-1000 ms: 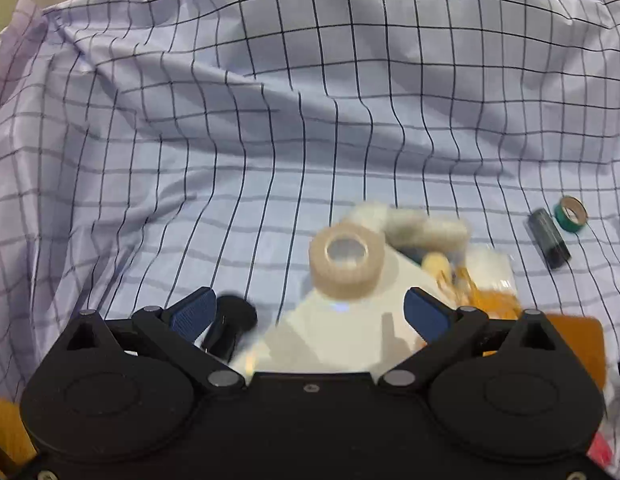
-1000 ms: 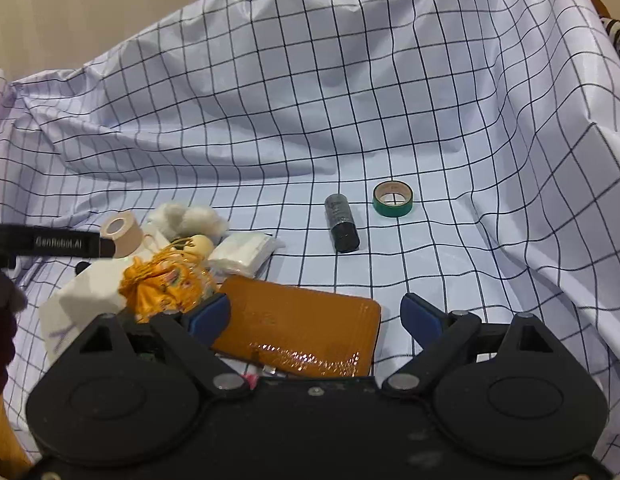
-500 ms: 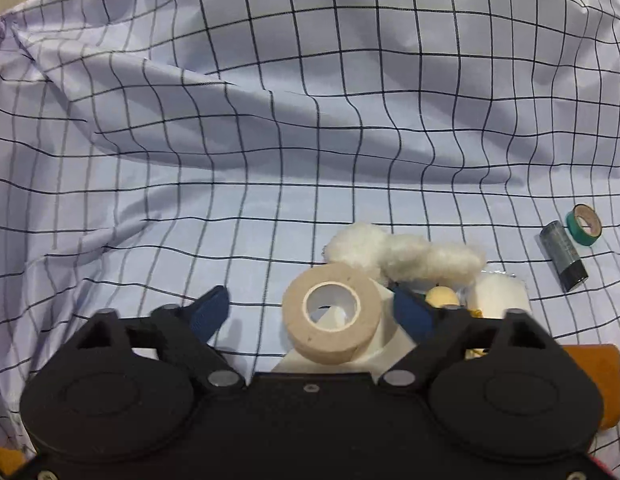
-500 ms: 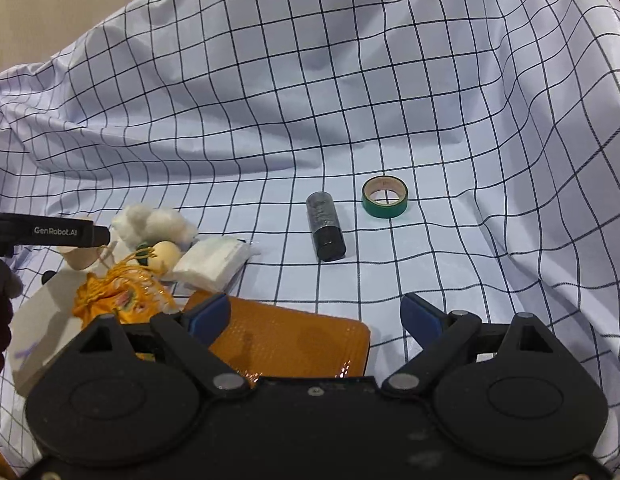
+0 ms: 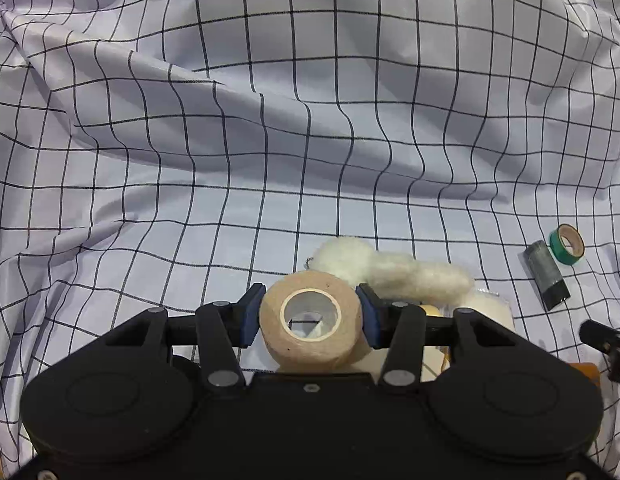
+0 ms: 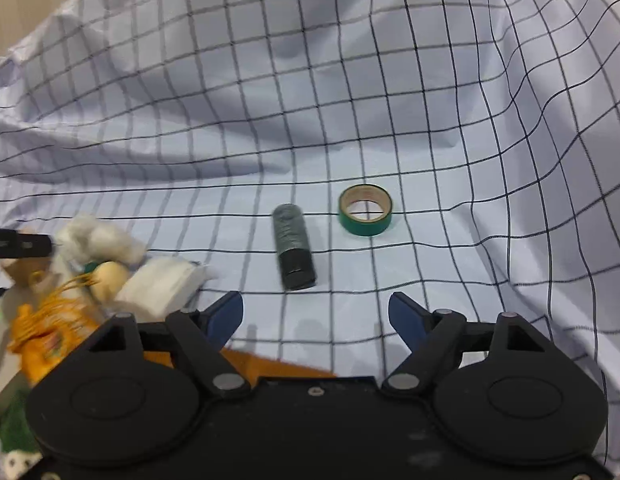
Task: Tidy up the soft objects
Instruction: 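Reach the left tool to the beige tape roll and grasp it, then grasp the green tape roll with the right tool while the left holds beige tape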
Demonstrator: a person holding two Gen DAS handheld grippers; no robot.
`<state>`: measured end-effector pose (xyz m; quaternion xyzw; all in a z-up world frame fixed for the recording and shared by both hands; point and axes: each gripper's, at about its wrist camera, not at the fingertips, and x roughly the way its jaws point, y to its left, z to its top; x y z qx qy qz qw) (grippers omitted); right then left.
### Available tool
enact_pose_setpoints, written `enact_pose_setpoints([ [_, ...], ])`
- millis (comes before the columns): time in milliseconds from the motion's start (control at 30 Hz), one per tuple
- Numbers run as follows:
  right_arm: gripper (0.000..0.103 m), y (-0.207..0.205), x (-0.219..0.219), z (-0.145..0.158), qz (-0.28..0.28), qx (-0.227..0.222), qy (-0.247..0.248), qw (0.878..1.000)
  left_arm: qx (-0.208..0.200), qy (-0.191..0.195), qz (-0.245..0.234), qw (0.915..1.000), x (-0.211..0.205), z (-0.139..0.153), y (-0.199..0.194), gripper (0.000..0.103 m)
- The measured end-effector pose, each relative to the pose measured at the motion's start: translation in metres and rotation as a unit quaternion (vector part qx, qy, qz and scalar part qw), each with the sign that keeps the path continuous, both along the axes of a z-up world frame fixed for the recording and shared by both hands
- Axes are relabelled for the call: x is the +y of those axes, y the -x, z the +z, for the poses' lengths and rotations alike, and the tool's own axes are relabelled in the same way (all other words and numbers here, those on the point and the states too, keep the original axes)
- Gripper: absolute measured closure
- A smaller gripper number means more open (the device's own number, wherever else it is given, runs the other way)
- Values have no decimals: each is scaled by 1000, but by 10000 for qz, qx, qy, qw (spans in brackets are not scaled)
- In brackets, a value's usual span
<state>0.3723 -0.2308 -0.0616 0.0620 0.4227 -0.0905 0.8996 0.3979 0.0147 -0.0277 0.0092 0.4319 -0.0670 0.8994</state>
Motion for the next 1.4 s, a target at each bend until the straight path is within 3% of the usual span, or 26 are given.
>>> enact_pose_setpoints([
  [333, 33, -40, -12, -27, 121, 418, 385, 9983, -84, 56, -76, 9999, -3, 7, 1, 55],
  [467, 33, -38, -35, -23, -663, 315, 663, 9951, -97, 78, -77, 9999, -3, 7, 3, 55],
  [567, 33, -33, -43, -19, -896, 248, 329, 9951, -95, 102, -68, 9999, -4, 7, 3, 55],
  [700, 33, -30, -33, -13, -653, 178, -127, 9976, -77, 110, -90, 9999, -4, 6, 5, 55],
  [800, 34, -37, -22, -13, -559, 400, -108, 9976, -108, 97, -100, 9998, -2, 8, 8, 55],
  [933, 43, -50, -13, -22, -612, 593, -68, 9963, -95, 108, -87, 9999, 0, 7, 11, 55],
  [1067, 50, -70, -13, -29, -734, 412, 115, 9964, -81, 144, -76, 9998, 2, 7, 13, 55],
  [1167, 50, -77, -22, -28, -1154, 240, 280, 9926, -95, 173, -72, 9998, 3, 8, 14, 55],
  [1300, 49, -70, -27, -22, -1292, 216, -385, 9906, -117, 171, -72, 9998, 4, 9, 13, 55],
  [1400, 45, -69, -30, -17, -1362, 303, -1228, 9826, -128, 176, -73, 9997, 5, 10, 14, 55],
])
